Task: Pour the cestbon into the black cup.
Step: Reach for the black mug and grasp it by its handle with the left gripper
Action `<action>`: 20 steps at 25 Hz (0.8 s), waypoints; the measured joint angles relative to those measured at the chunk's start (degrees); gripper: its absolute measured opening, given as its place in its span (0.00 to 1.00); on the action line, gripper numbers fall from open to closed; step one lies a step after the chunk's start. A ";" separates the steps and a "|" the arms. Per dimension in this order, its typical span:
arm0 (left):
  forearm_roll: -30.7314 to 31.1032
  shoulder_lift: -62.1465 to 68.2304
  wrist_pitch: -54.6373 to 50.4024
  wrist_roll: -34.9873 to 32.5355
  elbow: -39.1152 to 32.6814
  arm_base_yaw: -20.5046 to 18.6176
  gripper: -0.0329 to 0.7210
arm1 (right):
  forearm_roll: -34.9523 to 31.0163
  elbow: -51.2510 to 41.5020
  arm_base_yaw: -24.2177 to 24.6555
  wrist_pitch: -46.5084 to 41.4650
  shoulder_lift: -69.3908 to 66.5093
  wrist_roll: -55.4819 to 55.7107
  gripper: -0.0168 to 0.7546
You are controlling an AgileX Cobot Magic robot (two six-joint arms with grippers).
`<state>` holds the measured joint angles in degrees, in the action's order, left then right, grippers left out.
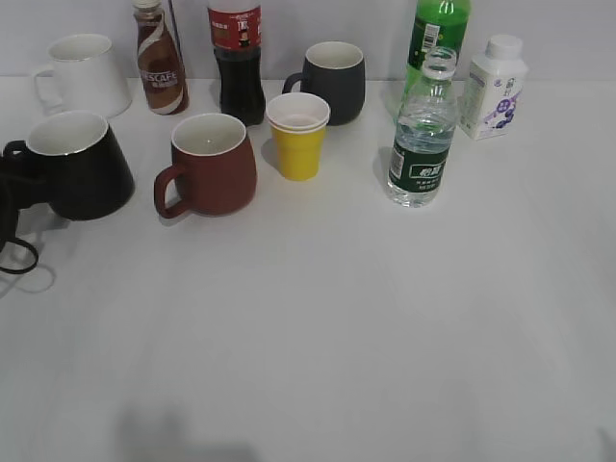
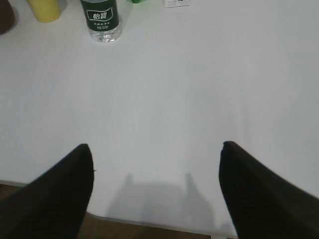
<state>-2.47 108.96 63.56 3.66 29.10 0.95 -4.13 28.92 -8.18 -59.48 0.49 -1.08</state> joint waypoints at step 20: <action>8.75 4.55 -2.62 0.11 8.11 -0.09 0.10 | -0.08 0.00 0.00 0.00 0.00 0.00 0.79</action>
<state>6.28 113.51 60.94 3.77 37.21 0.86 -4.22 28.92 -8.18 -59.48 0.49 -1.08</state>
